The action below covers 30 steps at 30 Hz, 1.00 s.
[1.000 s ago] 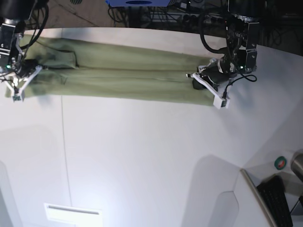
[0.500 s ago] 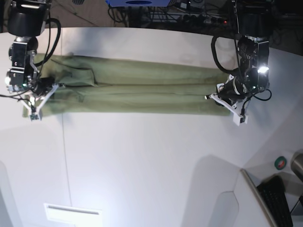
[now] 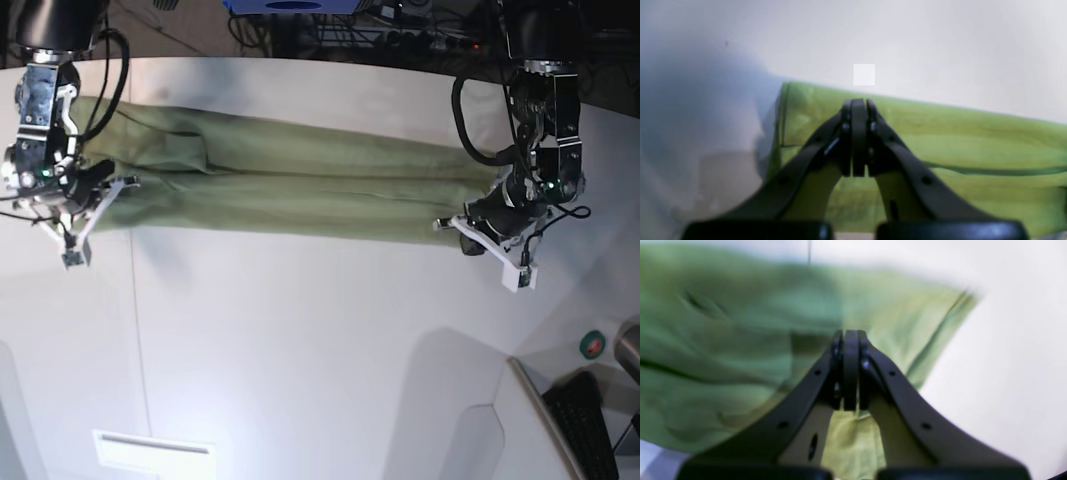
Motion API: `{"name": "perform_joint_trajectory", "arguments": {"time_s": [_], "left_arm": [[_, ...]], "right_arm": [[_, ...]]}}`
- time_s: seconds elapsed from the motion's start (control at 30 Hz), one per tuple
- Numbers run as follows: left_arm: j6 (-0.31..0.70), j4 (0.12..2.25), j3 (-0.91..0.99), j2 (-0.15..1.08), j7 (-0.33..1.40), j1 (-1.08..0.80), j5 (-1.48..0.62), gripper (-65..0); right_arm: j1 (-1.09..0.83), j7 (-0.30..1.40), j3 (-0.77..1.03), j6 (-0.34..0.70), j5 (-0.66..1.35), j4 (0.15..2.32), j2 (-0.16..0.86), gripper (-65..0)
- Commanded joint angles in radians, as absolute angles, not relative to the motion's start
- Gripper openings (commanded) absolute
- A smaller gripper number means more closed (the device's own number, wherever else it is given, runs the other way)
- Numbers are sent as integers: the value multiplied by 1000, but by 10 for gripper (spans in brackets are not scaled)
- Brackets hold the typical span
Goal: Layout the t-shirt on the table in an organized manner, then fold the t-shirt properly
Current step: 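Regrasp the strip end with the left gripper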
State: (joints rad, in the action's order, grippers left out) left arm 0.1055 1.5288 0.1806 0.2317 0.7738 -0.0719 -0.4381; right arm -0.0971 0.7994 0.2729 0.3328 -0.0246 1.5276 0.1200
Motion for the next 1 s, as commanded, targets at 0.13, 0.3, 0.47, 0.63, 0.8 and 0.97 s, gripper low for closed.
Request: {"name": "perform_joint_trajectory", "arguments": {"time_s": [0.13, 0.3, 0.47, 0.63, 0.8, 0.97], "left_arm": [[110, 1616, 372, 245, 754, -143, -524, -650], [110, 1606, 526, 286, 748, -234, -737, -326], [168, 1543, 565, 286, 748, -254, -774, -8], [367, 1333, 572, 286, 743, -202, -766, -5], [377, 1267, 565, 260, 743, -131, -590, -49], [378, 1259, 564, 220, 750, -82, -479, -49]], "right_arm": [[-122, 820, 280, 332, -25, 1666, 133, -650], [-140, 820, 274, 337, -21, 1704, 130, -650], [-140, 820, 274, 338, -21, 1698, 130, -650], [-140, 822, 274, 338, -21, 1698, 128, -650], [-142, 825, 274, 338, -21, 1698, 128, -650], [-142, 825, 274, 338, -21, 1698, 128, -650]]}}
